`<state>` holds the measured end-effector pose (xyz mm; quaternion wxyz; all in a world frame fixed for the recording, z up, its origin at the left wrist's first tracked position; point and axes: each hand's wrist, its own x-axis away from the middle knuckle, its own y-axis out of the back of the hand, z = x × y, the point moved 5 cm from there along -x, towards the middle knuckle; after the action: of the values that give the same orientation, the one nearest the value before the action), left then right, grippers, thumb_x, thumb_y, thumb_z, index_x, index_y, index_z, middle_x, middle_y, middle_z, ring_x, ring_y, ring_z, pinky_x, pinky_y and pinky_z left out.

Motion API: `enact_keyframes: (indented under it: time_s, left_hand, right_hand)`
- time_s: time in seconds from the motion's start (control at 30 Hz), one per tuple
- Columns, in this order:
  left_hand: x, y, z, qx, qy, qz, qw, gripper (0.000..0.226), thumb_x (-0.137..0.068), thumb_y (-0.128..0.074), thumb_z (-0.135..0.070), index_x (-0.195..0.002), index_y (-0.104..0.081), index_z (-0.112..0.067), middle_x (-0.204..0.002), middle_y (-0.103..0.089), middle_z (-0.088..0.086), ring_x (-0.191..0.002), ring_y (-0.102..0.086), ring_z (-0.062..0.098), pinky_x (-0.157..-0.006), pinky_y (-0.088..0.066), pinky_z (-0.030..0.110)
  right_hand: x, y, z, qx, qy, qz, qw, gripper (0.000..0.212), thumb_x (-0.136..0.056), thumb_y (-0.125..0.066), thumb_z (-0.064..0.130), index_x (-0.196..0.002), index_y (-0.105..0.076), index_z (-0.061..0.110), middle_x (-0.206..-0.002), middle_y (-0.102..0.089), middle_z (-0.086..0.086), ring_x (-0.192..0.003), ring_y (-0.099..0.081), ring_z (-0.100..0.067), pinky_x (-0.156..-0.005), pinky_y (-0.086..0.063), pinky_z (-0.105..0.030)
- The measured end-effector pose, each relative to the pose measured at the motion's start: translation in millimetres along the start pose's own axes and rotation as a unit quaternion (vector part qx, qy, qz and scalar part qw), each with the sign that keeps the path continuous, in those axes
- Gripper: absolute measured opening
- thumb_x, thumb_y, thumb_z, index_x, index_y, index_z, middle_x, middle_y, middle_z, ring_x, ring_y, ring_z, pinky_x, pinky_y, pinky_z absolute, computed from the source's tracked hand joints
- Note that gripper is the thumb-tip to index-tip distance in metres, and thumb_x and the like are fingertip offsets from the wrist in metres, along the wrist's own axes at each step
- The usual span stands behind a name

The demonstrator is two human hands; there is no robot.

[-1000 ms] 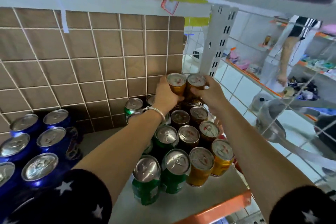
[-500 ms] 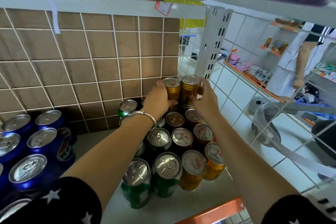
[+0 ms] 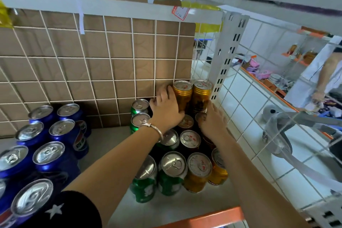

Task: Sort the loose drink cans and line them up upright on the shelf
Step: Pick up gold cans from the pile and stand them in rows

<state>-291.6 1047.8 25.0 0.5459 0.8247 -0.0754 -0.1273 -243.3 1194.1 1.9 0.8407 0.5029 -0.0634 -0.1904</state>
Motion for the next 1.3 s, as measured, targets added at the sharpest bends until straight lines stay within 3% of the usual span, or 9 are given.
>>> enact_keyframes:
  time_s: [0.2,0.33,0.4,0.63,0.77,0.83,0.9,1.0,1.3]
  left_hand:
    - [41.4,18.0,-1.6,0.047,-0.056,0.045,0.996,0.052,-0.089,-0.052,-0.042,-0.136,-0.043,-0.021,-0.147,-0.031,0.007,-0.138,-0.022,0.031,-0.112,-0.019,0.055]
    - [89.9,36.5,-6.6,0.130,-0.143,0.064,0.979,0.051,-0.078,-0.046,-0.043,-0.120,-0.059,-0.018,-0.126,-0.056,0.006,-0.121,-0.047,0.026,-0.100,-0.038,0.052]
    - [118.1,56.5,11.1,0.154,-0.150,0.068,0.974,0.048,-0.079,-0.046,-0.032,-0.121,-0.057,-0.012,-0.123,-0.059,0.010,-0.115,-0.053,0.030,-0.096,-0.043,0.048]
    - [232.2,162.9,163.6,0.193,-0.067,-0.061,0.977,0.038,-0.080,-0.046,-0.003,-0.114,-0.061,-0.005,-0.114,-0.065,0.014,-0.107,-0.058,0.030,-0.085,-0.042,0.027]
    - [310.5,207.1,272.5,0.221,0.045,-0.103,0.969,0.044,-0.073,-0.039,-0.013,-0.105,-0.062,0.004,-0.104,-0.065,0.023,-0.100,-0.060,0.035,-0.089,-0.043,0.034]
    - [356.4,221.4,330.4,0.203,0.132,-0.118,0.963,0.048,-0.075,-0.041,-0.018,-0.117,-0.060,-0.004,-0.112,-0.065,0.017,-0.105,-0.059,0.032,-0.092,-0.044,0.031]
    - [404.2,237.7,379.6,0.163,0.185,-0.145,0.958,0.056,-0.074,-0.045,-0.023,-0.129,-0.054,-0.019,-0.124,-0.061,0.008,-0.116,-0.054,0.026,-0.101,-0.039,0.031]
    - [458.0,248.1,439.0,0.127,0.267,-0.165,0.941,0.054,-0.082,-0.054,-0.018,-0.135,-0.047,-0.021,-0.129,-0.055,0.009,-0.122,-0.047,0.025,-0.102,-0.030,0.026]
    - [522.7,253.0,547.1,0.173,0.363,-0.199,0.894,0.051,-0.090,-0.045,-0.010,-0.139,-0.041,-0.024,-0.133,-0.052,0.009,-0.123,-0.048,0.025,-0.102,-0.038,0.033]
  right_hand:
    - [45.0,20.0,12.2,0.094,0.028,-0.001,0.995,0.032,-0.099,-0.042,0.030,-0.128,-0.054,0.023,-0.140,-0.046,-0.007,-0.134,-0.036,-0.029,-0.109,-0.025,-0.046]
    - [82.6,20.0,49.7,0.046,0.076,0.018,0.996,0.018,-0.091,-0.047,0.010,-0.097,-0.063,0.017,-0.111,-0.063,-0.012,-0.106,-0.058,-0.029,-0.079,-0.040,-0.029]
    - [108.0,12.3,87.4,0.065,0.099,0.042,0.992,0.026,-0.089,-0.050,0.011,-0.113,-0.061,0.013,-0.118,-0.062,-0.010,-0.112,-0.056,-0.028,-0.092,-0.041,-0.029]
    - [243.5,-32.5,268.7,-0.003,0.261,0.046,0.964,0.034,-0.089,-0.054,0.010,-0.122,-0.058,0.010,-0.127,-0.058,-0.012,-0.124,-0.049,-0.032,-0.106,-0.033,-0.039]
    - [329.6,-78.3,371.6,-0.140,0.395,0.073,0.905,0.027,-0.078,-0.050,-0.007,-0.079,-0.064,0.016,-0.078,-0.062,0.003,-0.087,-0.061,-0.026,-0.070,-0.027,-0.015]
    - [367.8,-113.9,418.3,-0.154,0.446,0.138,0.871,0.027,-0.074,-0.048,-0.003,-0.086,-0.068,0.011,-0.087,-0.068,-0.009,-0.089,-0.064,-0.030,-0.073,-0.032,-0.013]
    - [406.5,-154.0,460.6,-0.096,0.474,0.202,0.851,0.038,-0.080,-0.045,0.013,-0.112,-0.063,0.021,-0.115,-0.064,-0.004,-0.112,-0.058,-0.028,-0.097,-0.039,-0.032]
    - [451.1,-200.6,498.2,0.029,0.478,0.250,0.841,0.048,-0.091,-0.045,0.022,-0.138,-0.040,0.032,-0.143,-0.042,0.008,-0.133,-0.039,-0.018,-0.112,-0.025,-0.049]
    - [510.2,-303.0,579.9,-0.011,0.507,0.378,0.775,0.049,-0.082,-0.055,0.026,-0.129,-0.050,0.038,-0.147,-0.038,0.011,-0.135,-0.035,-0.010,-0.113,-0.010,-0.052]
